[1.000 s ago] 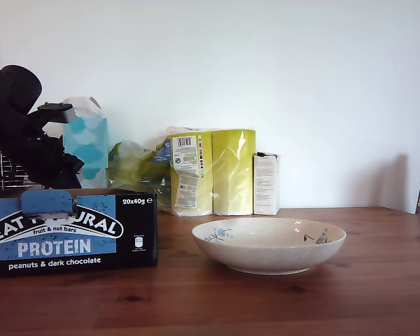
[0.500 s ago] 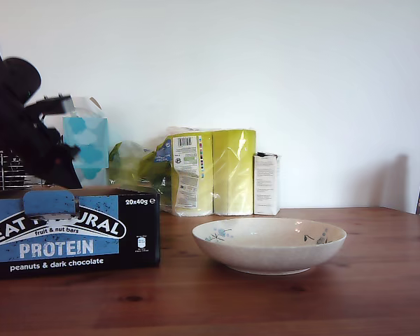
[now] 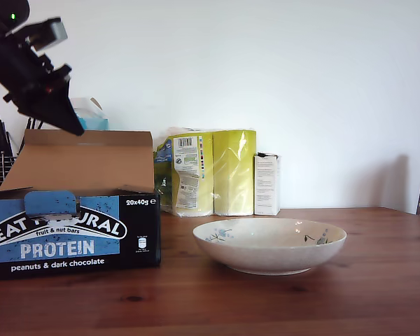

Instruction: Open the carton box of snackbars

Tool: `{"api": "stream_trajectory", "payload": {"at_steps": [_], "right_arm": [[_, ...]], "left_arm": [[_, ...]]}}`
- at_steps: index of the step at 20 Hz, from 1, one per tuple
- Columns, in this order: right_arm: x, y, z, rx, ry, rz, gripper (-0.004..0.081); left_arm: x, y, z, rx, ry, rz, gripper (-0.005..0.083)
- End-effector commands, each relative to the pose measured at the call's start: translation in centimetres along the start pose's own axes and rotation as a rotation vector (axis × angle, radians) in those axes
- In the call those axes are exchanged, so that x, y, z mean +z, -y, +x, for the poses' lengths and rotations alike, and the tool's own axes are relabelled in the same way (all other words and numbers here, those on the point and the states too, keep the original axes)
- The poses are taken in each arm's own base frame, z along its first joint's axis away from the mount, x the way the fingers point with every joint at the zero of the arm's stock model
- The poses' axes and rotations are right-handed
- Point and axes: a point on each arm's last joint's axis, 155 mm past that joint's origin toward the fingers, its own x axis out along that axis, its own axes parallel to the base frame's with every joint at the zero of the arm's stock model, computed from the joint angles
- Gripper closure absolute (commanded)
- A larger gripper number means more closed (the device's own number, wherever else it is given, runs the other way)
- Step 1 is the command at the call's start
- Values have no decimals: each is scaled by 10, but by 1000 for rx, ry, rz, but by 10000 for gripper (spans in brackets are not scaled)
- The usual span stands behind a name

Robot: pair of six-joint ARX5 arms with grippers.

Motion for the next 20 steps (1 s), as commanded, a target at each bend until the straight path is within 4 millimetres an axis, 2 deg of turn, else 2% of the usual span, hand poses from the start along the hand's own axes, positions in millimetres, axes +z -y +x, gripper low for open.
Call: {"api": "stream_trajectory", "payload": {"at_steps": [1,4,7,11,14,18,20], "right_arm": [[-4,6,0,-18,-13,-3,783],[-7,19,-3,-62,-18,11,783],[-9,36,-6,-110,-20,36,783],[-21,47,-8,-142,-9,64,783],[-35,41,-5,-125,35,109,783],[-63,18,-6,-47,50,167,783],[-66,9,-13,-24,61,172,783]], "left_arm": [[-9,21,-9,-21,2,-6,797],[-16,49,-33,-12,66,-7,797],[-25,66,-63,19,174,-43,797],[-42,81,-97,65,283,-91,797],[-56,97,-112,68,343,-129,797],[-76,120,-126,63,375,-164,797],[-81,133,-133,41,374,-169,797]]}}
